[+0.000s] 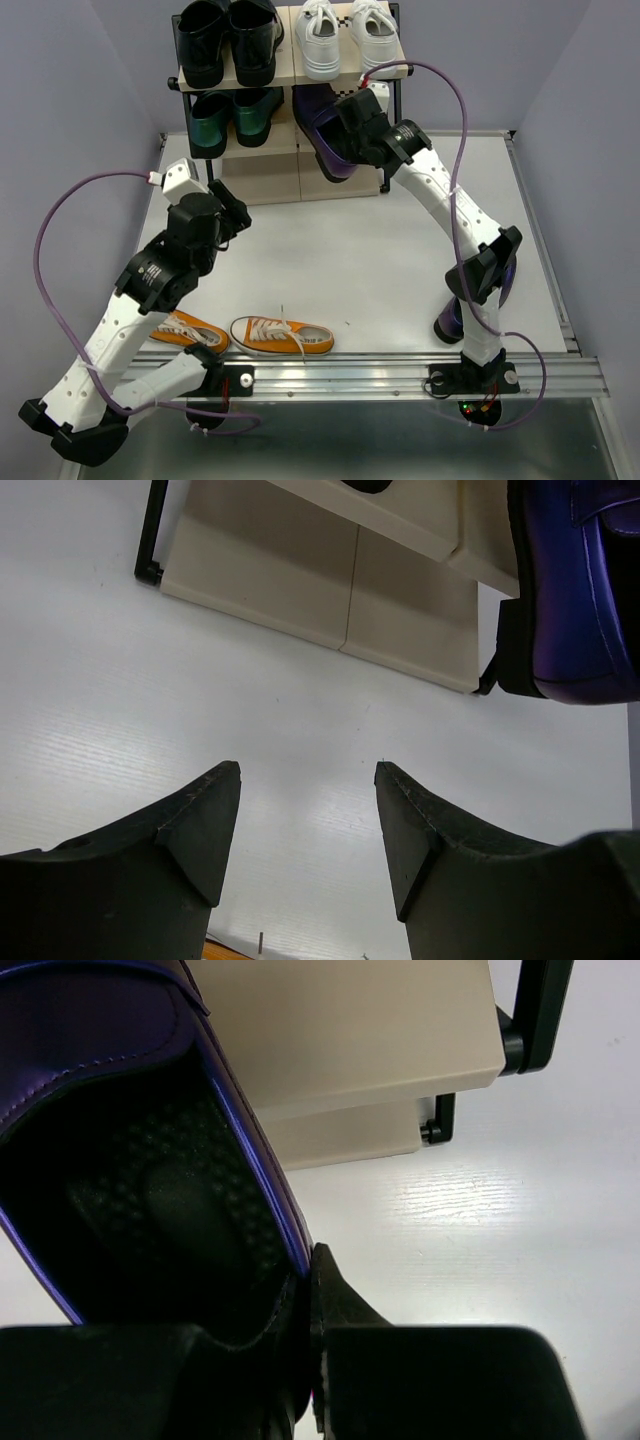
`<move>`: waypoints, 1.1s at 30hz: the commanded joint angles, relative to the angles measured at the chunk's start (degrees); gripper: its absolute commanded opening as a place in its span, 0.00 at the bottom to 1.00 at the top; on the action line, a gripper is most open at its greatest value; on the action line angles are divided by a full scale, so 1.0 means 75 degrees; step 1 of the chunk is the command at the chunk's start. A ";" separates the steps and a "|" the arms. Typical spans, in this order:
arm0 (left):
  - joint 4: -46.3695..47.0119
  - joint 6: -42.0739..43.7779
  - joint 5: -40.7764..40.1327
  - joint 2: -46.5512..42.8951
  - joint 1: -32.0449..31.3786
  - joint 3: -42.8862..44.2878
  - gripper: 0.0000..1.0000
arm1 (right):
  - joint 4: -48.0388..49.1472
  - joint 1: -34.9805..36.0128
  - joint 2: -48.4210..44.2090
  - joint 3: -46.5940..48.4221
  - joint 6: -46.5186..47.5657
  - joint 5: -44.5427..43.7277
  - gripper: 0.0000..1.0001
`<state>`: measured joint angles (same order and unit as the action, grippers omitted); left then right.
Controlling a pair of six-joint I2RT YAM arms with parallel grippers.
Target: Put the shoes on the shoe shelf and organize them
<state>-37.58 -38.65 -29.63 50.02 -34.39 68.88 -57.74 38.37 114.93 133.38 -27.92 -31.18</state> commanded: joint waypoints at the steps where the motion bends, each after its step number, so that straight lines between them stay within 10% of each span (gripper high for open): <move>1: 0.0019 -0.0003 -0.0186 -0.0118 0.0027 -0.0137 0.67 | 0.1205 -0.0100 -0.0161 0.0579 -0.0460 -0.0588 0.01; 33: -0.0438 -0.0061 -0.0409 -0.0376 0.0039 0.0062 0.67 | 0.3045 -0.0100 0.0390 0.0743 -0.0824 -0.1351 0.05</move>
<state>-40.69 -39.09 -30.76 48.07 -34.39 68.58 -47.13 37.93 119.20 134.63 -31.38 -37.30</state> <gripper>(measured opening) 0.669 0.074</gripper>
